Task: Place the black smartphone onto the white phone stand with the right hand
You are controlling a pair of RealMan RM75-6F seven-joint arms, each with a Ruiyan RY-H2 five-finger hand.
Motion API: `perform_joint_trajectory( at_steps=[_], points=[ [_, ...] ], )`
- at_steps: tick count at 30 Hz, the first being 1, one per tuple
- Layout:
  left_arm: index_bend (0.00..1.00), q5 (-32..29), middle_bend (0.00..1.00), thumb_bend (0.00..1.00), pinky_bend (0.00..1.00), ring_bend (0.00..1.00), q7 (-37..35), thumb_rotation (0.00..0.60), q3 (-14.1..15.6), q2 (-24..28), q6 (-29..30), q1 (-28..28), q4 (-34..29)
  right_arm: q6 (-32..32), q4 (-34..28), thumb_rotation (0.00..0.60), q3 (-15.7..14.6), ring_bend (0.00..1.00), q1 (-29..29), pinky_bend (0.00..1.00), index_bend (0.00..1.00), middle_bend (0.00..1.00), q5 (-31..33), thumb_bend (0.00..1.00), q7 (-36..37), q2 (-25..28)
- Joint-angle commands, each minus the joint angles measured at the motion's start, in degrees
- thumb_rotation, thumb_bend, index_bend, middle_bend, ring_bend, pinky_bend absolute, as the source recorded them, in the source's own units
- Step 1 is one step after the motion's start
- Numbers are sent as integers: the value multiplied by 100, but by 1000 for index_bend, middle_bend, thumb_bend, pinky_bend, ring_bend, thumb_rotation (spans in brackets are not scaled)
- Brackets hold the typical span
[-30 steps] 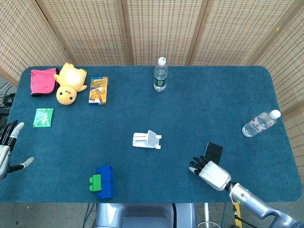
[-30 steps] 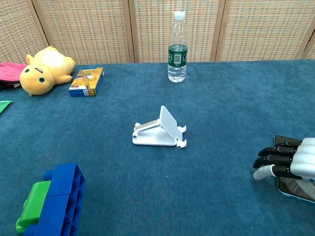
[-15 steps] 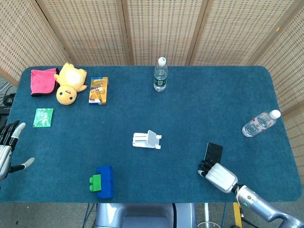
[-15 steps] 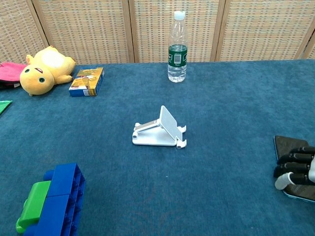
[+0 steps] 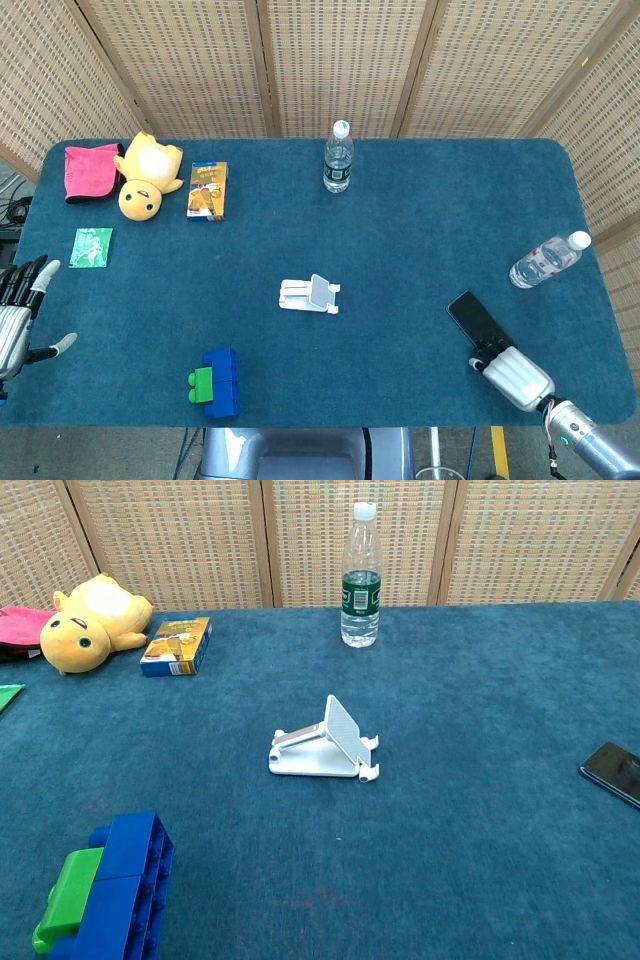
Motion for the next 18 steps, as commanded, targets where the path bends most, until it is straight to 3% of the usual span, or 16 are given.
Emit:
perform_joint_trajectory(
  at_steps=[1, 4, 9, 11, 14, 16, 18],
  points=[
    [0, 3, 0, 0, 0, 0, 4, 600, 2, -1, 0, -1, -4, -282, -7, 600, 185, 174, -60, 198, 345, 308, 452, 1000, -103, 89],
    [0, 8, 0, 0, 0, 0, 7, 600, 6, 2, 5, 1, -13, -343, -4, 600, 300, 172, -76, 198, 345, 307, 681, 1000, -113, 105],
    [0, -14, 0, 0, 0, 0, -4, 600, 0, 12, -4, -1, -25, 136, -133, 600, 602, 153, -154, 198, 345, 271, 896, 976, 170, 237],
    [0, -15, 0, 0, 0, 0, -12, 600, -1, 18, -4, -1, -25, 281, -168, 600, 680, 143, -169, 198, 324, 220, 927, 841, 322, 243],
    [0, -21, 0, 0, 0, 0, -41, 600, -8, 34, 7, 3, -29, 477, -355, 600, 867, 88, -175, 198, 117, 72, 1073, 426, 923, 244],
    [0, -15, 0, 0, 0, 0, -47, 600, -4, 39, 4, 1, -27, 391, -515, 600, 991, 68, -119, 198, 44, 53, 1251, 296, 1369, 219],
    [0, -4, 0, 0, 0, 0, -38, 600, 9, 42, -9, -1, -26, 53, -684, 600, 1097, 67, -8, 198, 26, 65, 1533, 240, 1554, 211]
  ],
)
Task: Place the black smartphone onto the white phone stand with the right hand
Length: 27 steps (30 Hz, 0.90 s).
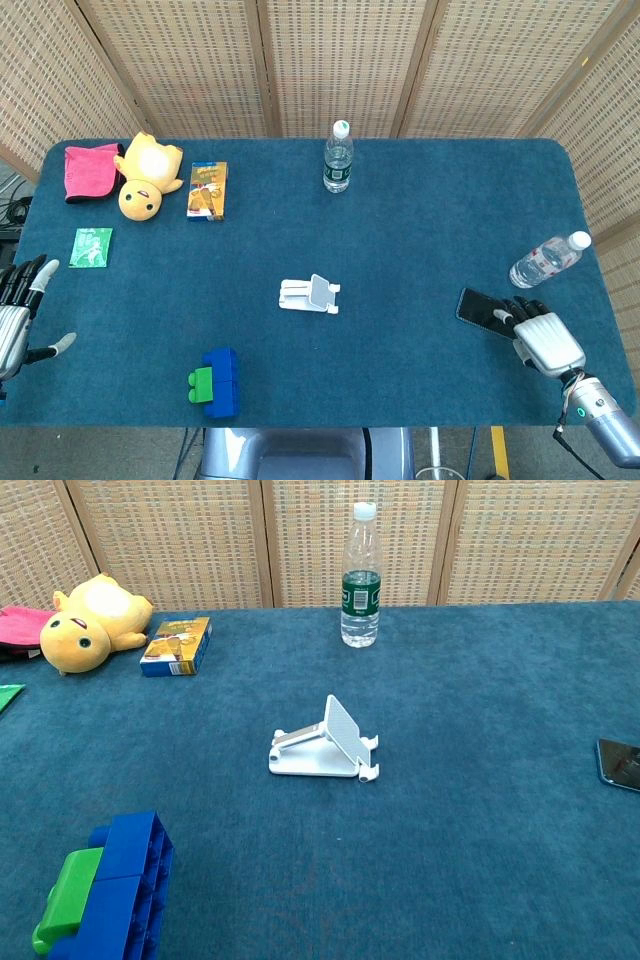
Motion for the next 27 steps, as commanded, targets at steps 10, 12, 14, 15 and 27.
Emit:
perform_joint_trajectory(
  at_steps=[10, 12, 14, 15, 27],
  points=[
    [0, -33, 0, 0, 0, 0, -55, 600, -7, 35, -33, -10, -7, -1573, -970, 600, 740, 71, 547, 198, 27, 77, 2084, 131, 94, -150],
    [0, -37, 0, 0, 0, 0, -73, 600, -8, 48, -43, -14, -7, -1617, -975, 600, 819, 86, 585, 198, 34, 103, 2378, 131, -121, -252],
    [0, -41, 0, 0, 0, 0, -79, 600, -10, 53, -47, -16, -8, -1678, -1012, 600, 874, 104, 628, 198, 41, 122, 2614, 131, -271, -300],
    [0, -42, 0, 0, 0, 0, -80, 600, -10, 55, -48, -17, -9, -1700, -1029, 600, 891, 109, 644, 198, 42, 129, 2691, 132, -318, -311],
    [0, -46, 0, 0, 0, 0, -106, 600, 0, 89, -72, -21, -39, -1593, -1197, 600, 1037, 161, 952, 198, 109, 169, 4046, 137, -1542, -735]
  ],
)
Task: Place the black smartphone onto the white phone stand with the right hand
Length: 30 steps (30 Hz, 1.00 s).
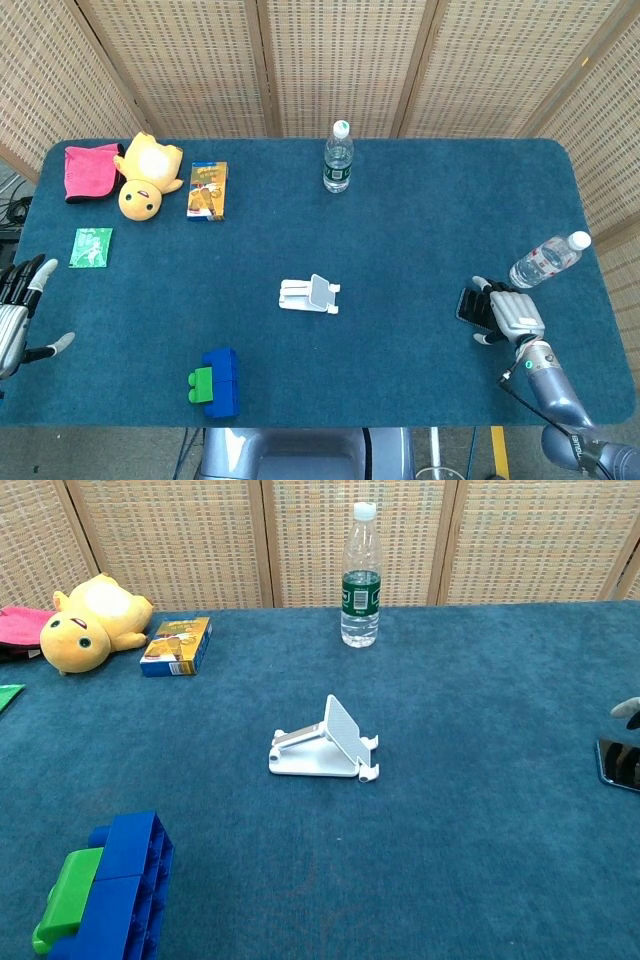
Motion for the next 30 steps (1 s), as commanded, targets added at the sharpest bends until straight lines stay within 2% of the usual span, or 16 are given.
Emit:
perform_joint_trajectory(
  at_steps=[1, 9, 23, 26, 30],
  points=[
    [0, 5, 0, 0, 0, 0, -4, 600, 2, 5, 1, 0, -4, 149, -7, 600, 10, 163, 106, 198, 117, 171, 337, 139, -395, -223],
    [0, -15, 0, 0, 0, 0, 14, 600, 3, 4, -33, -13, -13, 302, 127, 600, 15, 171, 195, 198, 131, 178, 686, 149, -738, -437],
    [0, -73, 0, 0, 0, 0, 44, 600, -4, 3, -103, -41, -23, 254, 646, 600, -99, 180, 225, 198, 151, 186, 819, 156, -925, -654],
    [0, -71, 0, 0, 0, 0, 62, 600, 1, -3, -108, -43, -23, 287, 828, 600, -128, 218, 215, 212, 198, 226, 738, 156, -930, -713],
    [0, -87, 0, 0, 0, 0, 66, 600, -3, -7, -115, -46, -24, 286, 1086, 600, -167, 309, 196, 290, 293, 315, 630, 168, -915, -828]
  ],
)
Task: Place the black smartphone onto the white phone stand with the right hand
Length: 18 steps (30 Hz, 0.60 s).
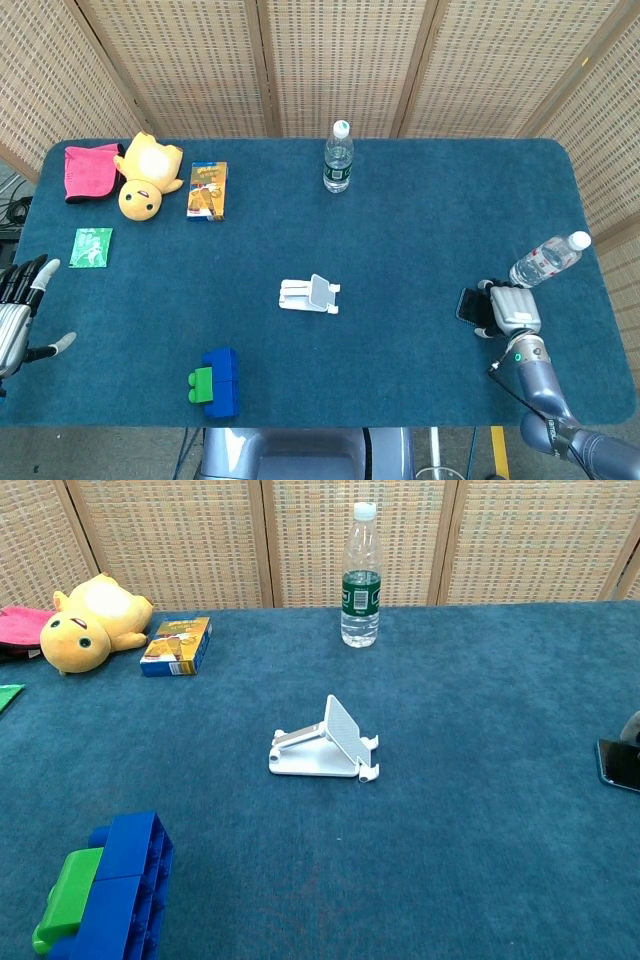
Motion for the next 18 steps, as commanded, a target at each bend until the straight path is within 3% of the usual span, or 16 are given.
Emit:
perform_joint_trajectory(
  at_steps=[1, 8, 10, 18],
  points=[
    [0, -7, 0, 0, 0, 0, 1, 600, -1, -4, -7, -3, 2, -34, 176, 600, -31, 337, -16, 314, 318, 342, -85, 178, 33, -88],
    [0, -22, 0, 0, 0, 0, 19, 600, 2, -9, -38, -15, -2, 59, 351, 600, -86, 473, -117, 467, 414, 467, -358, 234, 173, -192],
    [0, -23, 0, 0, 0, 0, 22, 600, 4, -11, -45, -18, -2, 129, 383, 600, -111, 491, -174, 493, 426, 481, -517, 291, 276, -209],
    [0, -21, 0, 0, 0, 0, 37, 600, 10, -16, -45, -19, -3, 355, 304, 600, -155, 496, -349, 495, 435, 490, -1212, 406, 840, -93]
  ],
)
